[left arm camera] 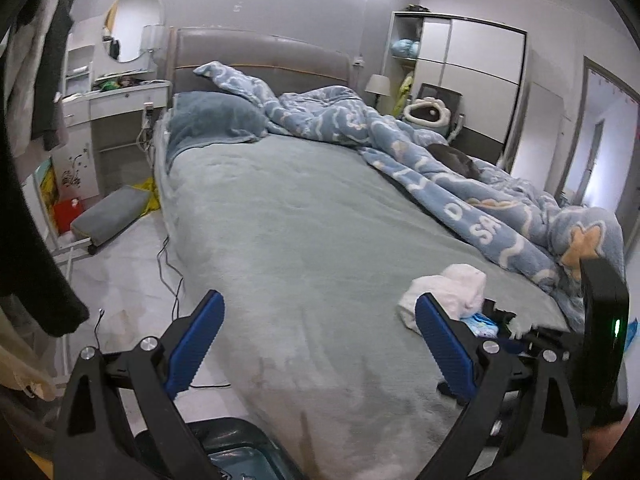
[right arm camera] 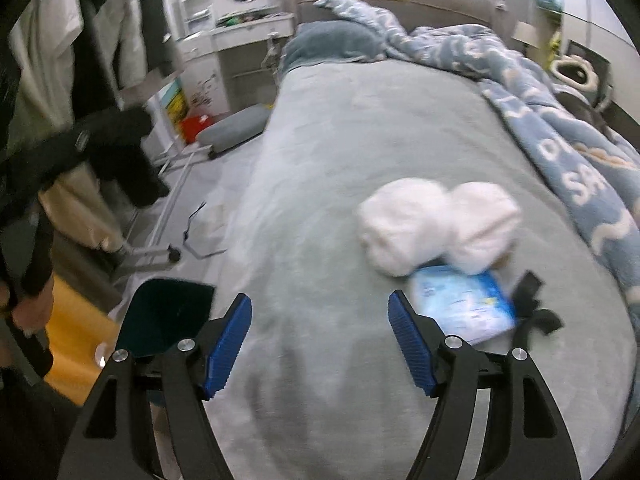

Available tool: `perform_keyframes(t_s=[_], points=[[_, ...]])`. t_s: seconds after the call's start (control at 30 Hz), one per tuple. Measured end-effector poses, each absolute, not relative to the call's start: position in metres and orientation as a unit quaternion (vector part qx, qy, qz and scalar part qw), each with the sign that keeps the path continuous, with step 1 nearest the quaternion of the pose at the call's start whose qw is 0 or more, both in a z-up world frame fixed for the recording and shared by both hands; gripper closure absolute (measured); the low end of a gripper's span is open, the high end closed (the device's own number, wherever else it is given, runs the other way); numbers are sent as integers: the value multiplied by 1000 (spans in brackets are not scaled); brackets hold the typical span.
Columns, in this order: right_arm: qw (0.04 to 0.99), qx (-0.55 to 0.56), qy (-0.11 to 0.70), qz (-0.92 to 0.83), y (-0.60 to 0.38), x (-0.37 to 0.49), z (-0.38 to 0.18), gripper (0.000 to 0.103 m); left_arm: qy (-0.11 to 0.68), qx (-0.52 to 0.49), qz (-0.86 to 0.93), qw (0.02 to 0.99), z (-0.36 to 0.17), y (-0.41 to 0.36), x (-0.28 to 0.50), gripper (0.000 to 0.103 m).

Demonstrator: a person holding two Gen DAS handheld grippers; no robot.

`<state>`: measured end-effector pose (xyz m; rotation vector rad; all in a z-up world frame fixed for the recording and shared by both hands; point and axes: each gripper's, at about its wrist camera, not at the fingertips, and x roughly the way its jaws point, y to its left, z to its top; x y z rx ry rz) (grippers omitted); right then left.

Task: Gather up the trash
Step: 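Move both tools back to the white tissue balls on the bed, then close the right tool on a white tissue ball while the left tool closes on another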

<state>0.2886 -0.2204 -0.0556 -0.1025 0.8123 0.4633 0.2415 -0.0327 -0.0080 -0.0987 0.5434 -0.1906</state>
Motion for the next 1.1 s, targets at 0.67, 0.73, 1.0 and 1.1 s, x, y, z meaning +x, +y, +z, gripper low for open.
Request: perform_keyframes(t_s=[0.67, 0.73, 1.0, 1.1], points=[[912, 112, 369, 141, -315, 338, -39, 30, 282, -22, -187, 941, -39, -86, 278, 5], [910, 122, 371, 140, -315, 341, -42, 30, 288, -18, -201, 936, -43, -93, 283, 5], [904, 134, 381, 143, -318, 364, -54, 30, 314, -14, -243, 918, -63, -115, 303, 5], [898, 141, 388, 150, -315, 369, -60, 37, 332, -34, -264, 905, -72, -119, 312, 5]])
